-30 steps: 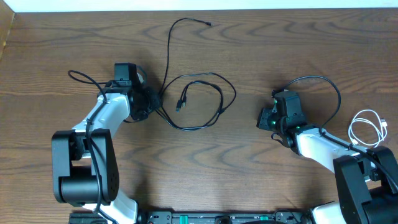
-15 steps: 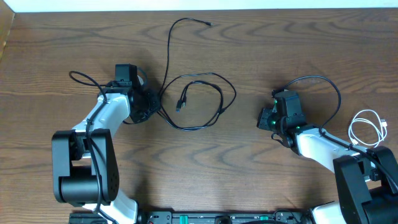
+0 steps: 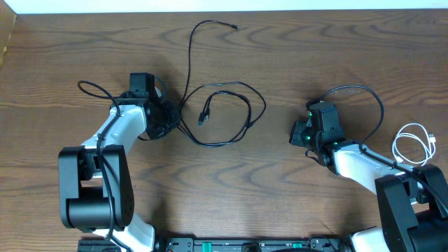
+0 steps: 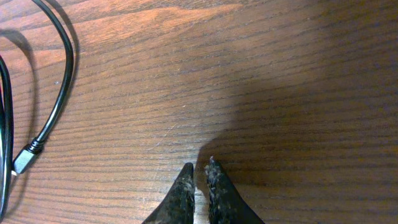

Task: Untangle cables

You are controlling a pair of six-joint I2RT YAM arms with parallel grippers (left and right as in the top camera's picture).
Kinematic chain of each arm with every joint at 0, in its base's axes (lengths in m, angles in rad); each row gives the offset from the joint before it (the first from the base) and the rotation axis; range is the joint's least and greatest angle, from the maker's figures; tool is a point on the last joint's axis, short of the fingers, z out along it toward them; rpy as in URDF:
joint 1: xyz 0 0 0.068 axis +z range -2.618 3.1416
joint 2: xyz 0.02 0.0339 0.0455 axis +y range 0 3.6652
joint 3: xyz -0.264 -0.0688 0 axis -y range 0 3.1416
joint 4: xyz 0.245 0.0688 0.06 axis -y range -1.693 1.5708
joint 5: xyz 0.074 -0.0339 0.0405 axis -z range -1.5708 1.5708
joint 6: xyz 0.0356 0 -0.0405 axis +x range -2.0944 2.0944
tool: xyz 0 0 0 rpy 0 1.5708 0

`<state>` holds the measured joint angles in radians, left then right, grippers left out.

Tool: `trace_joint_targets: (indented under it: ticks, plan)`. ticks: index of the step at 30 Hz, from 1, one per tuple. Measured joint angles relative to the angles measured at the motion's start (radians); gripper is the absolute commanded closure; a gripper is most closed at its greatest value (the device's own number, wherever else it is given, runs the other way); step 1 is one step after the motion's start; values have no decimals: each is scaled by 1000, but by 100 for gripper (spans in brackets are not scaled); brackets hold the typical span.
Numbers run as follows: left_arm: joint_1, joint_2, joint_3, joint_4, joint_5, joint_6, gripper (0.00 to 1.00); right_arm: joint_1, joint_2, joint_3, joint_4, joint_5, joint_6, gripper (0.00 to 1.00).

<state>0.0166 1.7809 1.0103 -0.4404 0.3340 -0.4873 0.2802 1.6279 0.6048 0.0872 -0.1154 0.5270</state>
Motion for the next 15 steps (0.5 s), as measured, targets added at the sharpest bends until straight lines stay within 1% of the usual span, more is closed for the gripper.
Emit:
trace_joint_targets:
  ticks: [4,5,6,15]
  plan:
    - [0,0,0,0,0,-8,92,0,0,0,0,0,0,94]
    - [0,0,0,0,0,-8,94,0,0,0,0,0,0,94]
    - [0,0,0,0,0,-10,92,0,0,0,0,0,0,94]
    - [0,0,0,3,1,-11,92,0,0,0,0,0,0,95]
